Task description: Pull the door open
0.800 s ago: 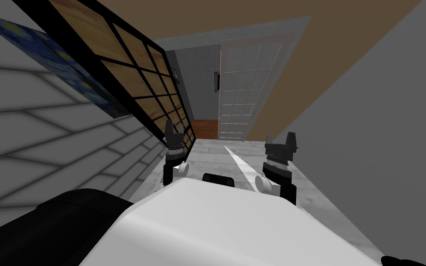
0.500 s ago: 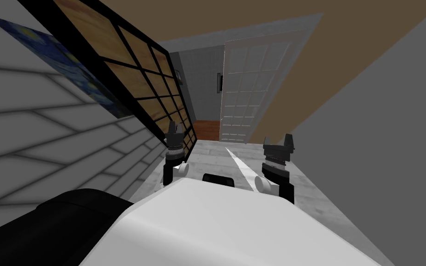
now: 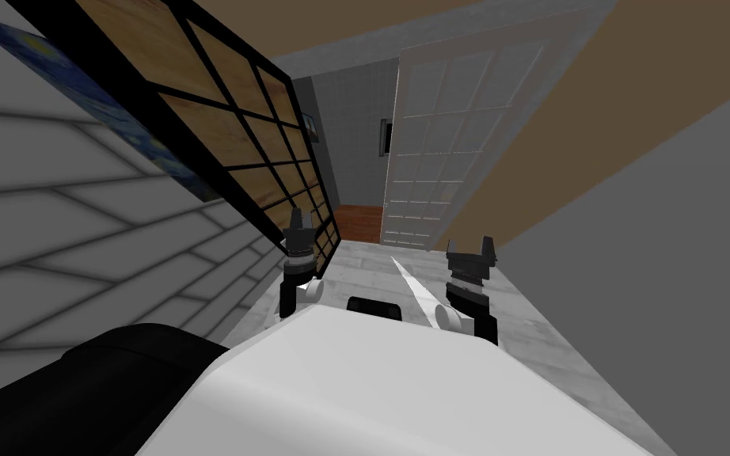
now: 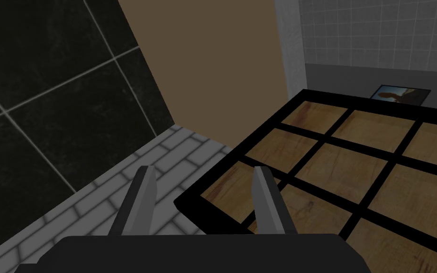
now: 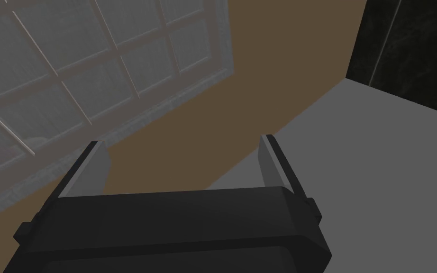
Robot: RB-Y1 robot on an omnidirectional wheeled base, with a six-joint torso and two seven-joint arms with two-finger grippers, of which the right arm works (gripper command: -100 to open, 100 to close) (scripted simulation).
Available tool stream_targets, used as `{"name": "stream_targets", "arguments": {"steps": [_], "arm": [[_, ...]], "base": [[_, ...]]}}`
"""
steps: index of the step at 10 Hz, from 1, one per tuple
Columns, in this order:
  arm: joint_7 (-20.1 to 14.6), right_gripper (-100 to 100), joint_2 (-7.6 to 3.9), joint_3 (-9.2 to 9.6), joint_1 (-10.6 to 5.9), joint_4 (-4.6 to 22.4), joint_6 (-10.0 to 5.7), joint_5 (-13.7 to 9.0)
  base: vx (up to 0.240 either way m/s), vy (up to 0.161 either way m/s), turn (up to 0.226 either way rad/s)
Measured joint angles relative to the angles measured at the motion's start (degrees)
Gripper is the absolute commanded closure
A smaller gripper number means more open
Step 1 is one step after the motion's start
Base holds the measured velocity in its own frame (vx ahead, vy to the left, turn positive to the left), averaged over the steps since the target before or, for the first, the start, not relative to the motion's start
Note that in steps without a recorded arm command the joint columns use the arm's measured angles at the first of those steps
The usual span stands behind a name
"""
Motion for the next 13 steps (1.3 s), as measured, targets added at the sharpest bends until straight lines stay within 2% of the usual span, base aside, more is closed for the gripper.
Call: {"name": "stream_targets", "arguments": {"steps": [3,13], "arm": [[-3.72,-100,-1.09,0.21,0.48,2.81,-1.51,-1.91],[-13.69,-100,-3.11,0.69,0.52,11.45,-5.37,-7.15]], "base": [[0.137,0.026,0.113],[0.102,0.015,0.101]]}}
